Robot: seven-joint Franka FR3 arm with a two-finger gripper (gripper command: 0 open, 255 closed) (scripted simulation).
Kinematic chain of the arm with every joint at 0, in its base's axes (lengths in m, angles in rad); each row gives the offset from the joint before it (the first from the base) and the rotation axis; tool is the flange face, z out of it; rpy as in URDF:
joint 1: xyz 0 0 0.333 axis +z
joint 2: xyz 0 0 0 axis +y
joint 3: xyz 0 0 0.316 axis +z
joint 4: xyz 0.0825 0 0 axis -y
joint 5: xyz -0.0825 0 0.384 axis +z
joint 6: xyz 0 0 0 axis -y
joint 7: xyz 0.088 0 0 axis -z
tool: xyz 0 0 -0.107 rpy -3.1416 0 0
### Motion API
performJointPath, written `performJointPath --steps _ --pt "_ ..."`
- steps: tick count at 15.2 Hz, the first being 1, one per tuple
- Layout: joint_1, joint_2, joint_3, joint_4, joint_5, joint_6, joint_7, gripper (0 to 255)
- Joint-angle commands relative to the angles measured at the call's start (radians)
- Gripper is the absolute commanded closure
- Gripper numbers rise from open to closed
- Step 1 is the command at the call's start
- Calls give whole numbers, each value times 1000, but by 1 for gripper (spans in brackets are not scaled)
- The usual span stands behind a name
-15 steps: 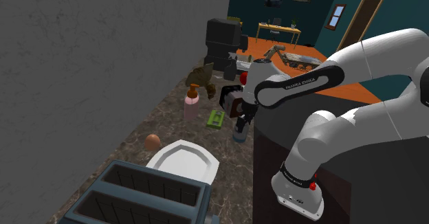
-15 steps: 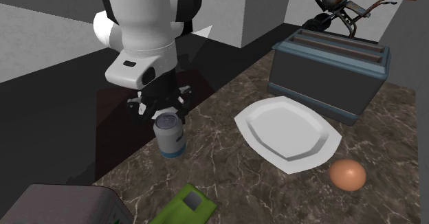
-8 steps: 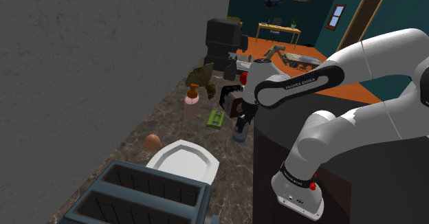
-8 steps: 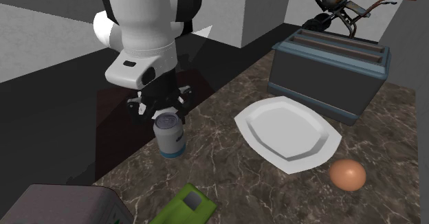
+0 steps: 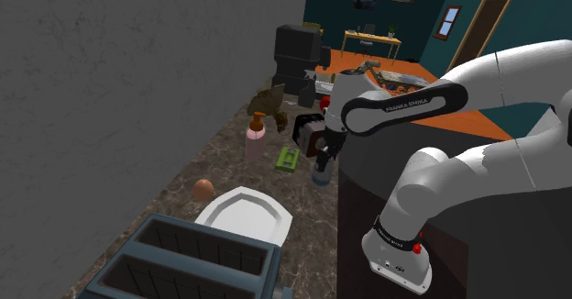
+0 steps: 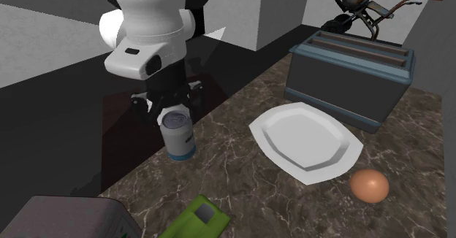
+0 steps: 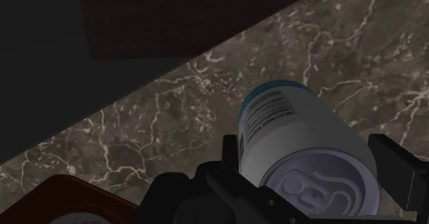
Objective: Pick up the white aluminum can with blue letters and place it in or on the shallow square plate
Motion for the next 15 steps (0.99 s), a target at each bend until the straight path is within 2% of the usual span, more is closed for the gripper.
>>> performJointPath --steps 1,11,15 --pt "1 -21 2 17 2 -38 -1 255" --pt "6 -81 10 125 13 -206 -4 255" --pt "79 -25 104 168 90 -195 101 255"
